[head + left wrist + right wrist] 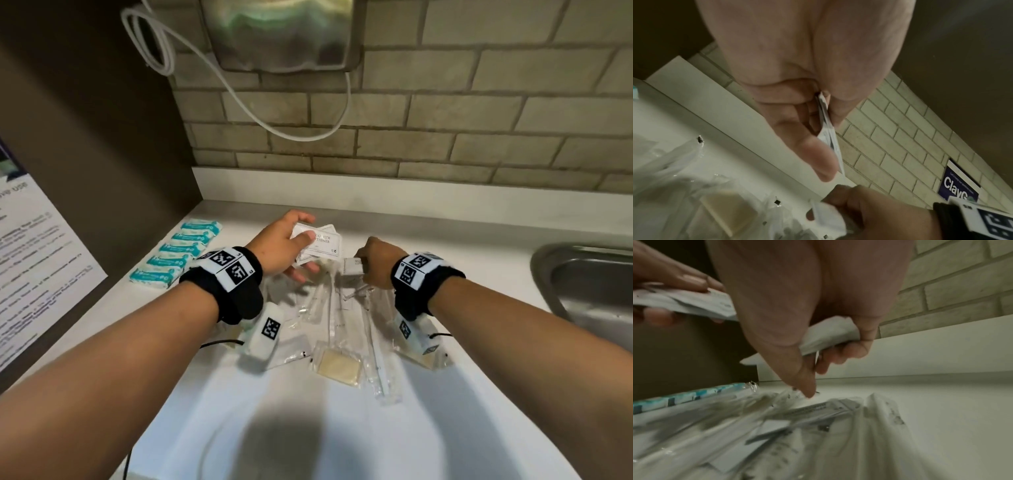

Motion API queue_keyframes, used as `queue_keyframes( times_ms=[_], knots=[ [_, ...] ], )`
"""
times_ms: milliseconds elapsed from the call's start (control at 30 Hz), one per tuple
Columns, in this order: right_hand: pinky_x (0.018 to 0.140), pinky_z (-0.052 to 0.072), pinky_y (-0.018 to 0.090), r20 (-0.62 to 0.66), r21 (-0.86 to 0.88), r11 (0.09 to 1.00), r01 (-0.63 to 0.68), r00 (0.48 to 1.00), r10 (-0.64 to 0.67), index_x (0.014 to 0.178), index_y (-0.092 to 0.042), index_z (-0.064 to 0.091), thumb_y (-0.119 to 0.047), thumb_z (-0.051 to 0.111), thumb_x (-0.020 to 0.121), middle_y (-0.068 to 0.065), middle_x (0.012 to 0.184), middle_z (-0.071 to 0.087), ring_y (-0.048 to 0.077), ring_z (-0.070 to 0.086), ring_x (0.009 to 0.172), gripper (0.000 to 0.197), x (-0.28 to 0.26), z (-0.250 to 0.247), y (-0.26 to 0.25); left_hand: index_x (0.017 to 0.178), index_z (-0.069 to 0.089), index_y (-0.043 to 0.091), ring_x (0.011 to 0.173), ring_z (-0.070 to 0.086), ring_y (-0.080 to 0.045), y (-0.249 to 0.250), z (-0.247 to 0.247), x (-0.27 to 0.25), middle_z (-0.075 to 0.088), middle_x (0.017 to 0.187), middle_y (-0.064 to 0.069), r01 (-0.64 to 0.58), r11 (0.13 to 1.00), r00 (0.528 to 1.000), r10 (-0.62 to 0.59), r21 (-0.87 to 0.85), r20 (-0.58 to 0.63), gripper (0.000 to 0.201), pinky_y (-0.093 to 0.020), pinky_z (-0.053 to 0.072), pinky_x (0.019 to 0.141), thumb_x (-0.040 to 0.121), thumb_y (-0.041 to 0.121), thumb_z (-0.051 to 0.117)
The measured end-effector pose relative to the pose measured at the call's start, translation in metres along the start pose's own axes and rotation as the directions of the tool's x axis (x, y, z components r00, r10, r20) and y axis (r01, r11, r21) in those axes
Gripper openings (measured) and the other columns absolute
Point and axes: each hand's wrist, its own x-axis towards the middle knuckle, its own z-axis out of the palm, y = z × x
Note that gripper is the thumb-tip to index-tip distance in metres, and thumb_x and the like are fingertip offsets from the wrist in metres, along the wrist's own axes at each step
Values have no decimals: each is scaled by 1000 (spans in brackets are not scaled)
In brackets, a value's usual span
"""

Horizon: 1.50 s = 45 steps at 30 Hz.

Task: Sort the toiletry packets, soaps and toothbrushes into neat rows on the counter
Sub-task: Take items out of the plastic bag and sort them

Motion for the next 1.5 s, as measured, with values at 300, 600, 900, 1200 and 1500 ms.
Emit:
queue_keyframes(
  times_ms=[300, 600, 900, 1200, 1500],
  knots=[
    [79, 50, 33, 136, -7, 999, 40, 990, -38, 107, -18, 61, -31, 81, 68, 3, 98, 59, 27, 61, 99, 46, 45, 11, 25, 117, 52, 15, 66, 71, -22, -13, -10, 41, 69, 99, -11, 63, 998, 998, -62, -3, 5, 18, -28, 57, 46, 99, 13, 51],
    [77, 39, 29, -50, 105, 989, 108, 993, -103, 99, -17, 57, -38, 66, 84, 0, 87, 60, 23, 47, 93, 27, 32, -11, 29, 103, 54, 28, 81, 71, -43, -40, -23, 45, 71, 96, -20, 174, 983, 979, -179, -59, -96, 11, -58, 58, 70, 100, 18, 50],
    [67, 48, 24, -165, 493, 801, 340, 940, -298, 89, -24, 54, -14, 74, 81, -6, 81, 64, 10, 60, 71, 24, 5, -48, -37, 116, 55, 11, 79, 70, -46, -21, -20, 17, 69, 102, -27, 132, 970, 989, -143, -204, -40, 19, -54, 58, 65, 101, 13, 44],
    [58, 45, 20, -289, 583, 768, 265, 951, -108, 99, -17, 46, -14, 79, 76, -6, 82, 58, 8, 54, 64, 40, -14, -41, -69, 103, 62, 14, 79, 68, -36, -11, -32, -12, 72, 101, -24, 136, 927, 985, -89, -349, 147, 56, -35, 58, 57, 97, 59, 29],
    [74, 35, 26, -266, 308, 927, 213, 955, -131, 115, -8, 46, -19, 84, 65, -1, 93, 44, 19, 43, 95, 63, -18, -28, -120, 122, 48, 9, 78, 68, -24, -28, -53, -12, 67, 104, -13, 94, 978, 963, -41, -188, 266, 35, -28, 57, 50, 92, 17, 64]
  ],
)
